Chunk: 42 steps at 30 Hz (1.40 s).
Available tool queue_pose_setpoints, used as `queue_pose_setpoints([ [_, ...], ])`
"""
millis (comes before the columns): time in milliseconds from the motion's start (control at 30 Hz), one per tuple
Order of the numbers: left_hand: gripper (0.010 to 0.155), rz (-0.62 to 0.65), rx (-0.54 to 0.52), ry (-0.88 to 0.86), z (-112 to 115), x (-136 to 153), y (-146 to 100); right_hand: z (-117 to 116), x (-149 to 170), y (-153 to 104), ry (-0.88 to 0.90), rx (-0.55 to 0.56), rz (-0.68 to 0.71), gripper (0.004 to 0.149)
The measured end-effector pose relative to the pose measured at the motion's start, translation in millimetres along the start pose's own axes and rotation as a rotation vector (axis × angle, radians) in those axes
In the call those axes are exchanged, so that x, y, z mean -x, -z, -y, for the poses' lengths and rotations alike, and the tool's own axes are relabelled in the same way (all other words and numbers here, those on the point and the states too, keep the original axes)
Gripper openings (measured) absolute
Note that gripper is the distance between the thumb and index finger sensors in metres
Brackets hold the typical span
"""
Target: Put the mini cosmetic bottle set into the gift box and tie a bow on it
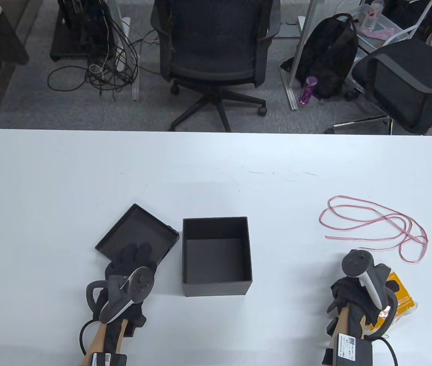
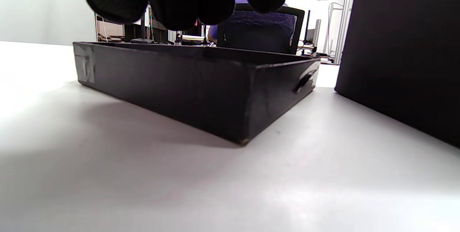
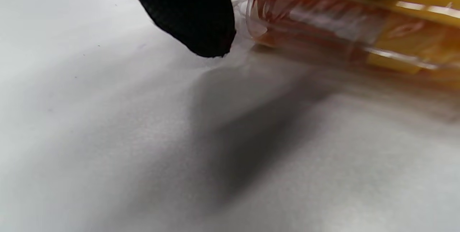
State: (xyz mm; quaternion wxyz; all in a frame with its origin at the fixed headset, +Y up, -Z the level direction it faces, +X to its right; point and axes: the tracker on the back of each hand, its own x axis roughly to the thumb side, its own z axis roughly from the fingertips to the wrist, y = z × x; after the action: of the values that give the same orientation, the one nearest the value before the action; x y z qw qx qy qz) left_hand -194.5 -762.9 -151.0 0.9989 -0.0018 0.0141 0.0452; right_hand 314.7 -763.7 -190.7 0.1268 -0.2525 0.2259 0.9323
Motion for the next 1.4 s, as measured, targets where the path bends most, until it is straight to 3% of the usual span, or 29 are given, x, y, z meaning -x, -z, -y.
queue_pose_setpoints([
  [300, 0.060, 0.000, -0.004, -0.013, 0.3, 1.3, -0.1, -8.0, -5.3, 3.4, -0.176, -0.033, -0.042, 0.093],
  [833, 0.061, 0.006, -0.006, -0.016, 0.4, 1.0, -0.2, -17.9, -20.2, 1.6, -0.452, 0.057, -0.014, 0.080],
  [1267, 0.062, 0.010, -0.004, -0.010, 0.6, -0.2, -0.3, -21.2, -39.8, -8.2, -0.479, 0.153, -0.119, 0.052],
  [1400, 0.062, 0.011, -0.006, -0.009, 0.7, -0.6, -0.3, -16.5, -44.8, -13.0, -0.482, 0.224, -0.149, 0.049],
])
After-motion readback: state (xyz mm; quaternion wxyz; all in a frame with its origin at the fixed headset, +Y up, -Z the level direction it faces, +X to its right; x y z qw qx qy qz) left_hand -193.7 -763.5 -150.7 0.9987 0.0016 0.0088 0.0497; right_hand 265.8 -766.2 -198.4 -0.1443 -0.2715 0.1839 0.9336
